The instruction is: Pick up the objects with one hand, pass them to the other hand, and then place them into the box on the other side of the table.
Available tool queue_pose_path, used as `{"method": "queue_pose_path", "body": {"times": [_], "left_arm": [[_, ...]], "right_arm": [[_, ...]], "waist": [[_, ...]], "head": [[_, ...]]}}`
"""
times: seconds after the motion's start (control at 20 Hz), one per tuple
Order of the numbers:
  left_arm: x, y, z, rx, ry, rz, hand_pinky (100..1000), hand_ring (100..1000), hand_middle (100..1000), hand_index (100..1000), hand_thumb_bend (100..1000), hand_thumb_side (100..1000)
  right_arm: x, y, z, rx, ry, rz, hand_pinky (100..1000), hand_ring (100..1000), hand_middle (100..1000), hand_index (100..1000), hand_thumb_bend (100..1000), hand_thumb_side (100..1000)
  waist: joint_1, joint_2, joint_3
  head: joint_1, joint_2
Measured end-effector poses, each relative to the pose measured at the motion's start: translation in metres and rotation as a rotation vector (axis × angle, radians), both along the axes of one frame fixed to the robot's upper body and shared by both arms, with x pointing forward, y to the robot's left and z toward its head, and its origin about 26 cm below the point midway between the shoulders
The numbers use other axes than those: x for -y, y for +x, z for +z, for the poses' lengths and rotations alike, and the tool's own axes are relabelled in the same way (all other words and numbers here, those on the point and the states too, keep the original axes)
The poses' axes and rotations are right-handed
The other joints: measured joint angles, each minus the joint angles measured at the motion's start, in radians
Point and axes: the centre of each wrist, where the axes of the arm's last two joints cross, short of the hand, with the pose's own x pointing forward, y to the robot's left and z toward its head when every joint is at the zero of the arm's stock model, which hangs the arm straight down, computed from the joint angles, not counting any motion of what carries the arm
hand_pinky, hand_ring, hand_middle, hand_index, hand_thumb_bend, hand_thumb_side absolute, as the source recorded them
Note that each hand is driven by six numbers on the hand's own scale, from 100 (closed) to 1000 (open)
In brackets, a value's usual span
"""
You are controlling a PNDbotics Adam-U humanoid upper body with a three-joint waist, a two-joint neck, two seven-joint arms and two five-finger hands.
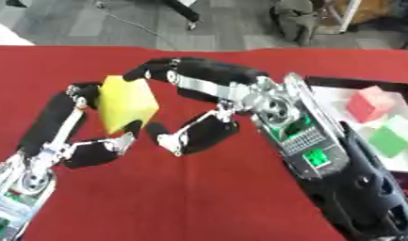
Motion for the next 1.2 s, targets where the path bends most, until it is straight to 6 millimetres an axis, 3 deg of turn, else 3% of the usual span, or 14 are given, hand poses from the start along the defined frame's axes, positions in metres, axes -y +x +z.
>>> {"method": "queue_pose_path", "body": {"times": [0.4,1.0,1.2], "left_arm": [[0.0053,-0.0035,-0.0024,0.053,0.037,-0.031,591,492,510,612,100,447],[0.0075,-0.006,-0.0014,0.13,0.053,-0.043,578,486,502,609,100,425],[0.0078,-0.0061,-0.0018,0.137,0.051,-0.036,577,484,500,609,100,430]], "right_arm": [[-0.0051,0.0029,-0.0025,0.018,-0.001,-0.025,956,1000,954,985,100,204],[-0.0099,0.0056,-0.0065,0.002,-0.034,-0.048,971,1000,963,1000,100,273],[-0.0086,0.0063,-0.0056,-0.023,-0.034,-0.037,975,1000,960,1000,100,255]], "waist": [[0.0,0.0,-0.001],[0.0,0.0,0.0],[0.0,0.0,0.0]], "head": [[-0.003,0.002],[-0.009,0.002],[-0.009,0.002]]}}
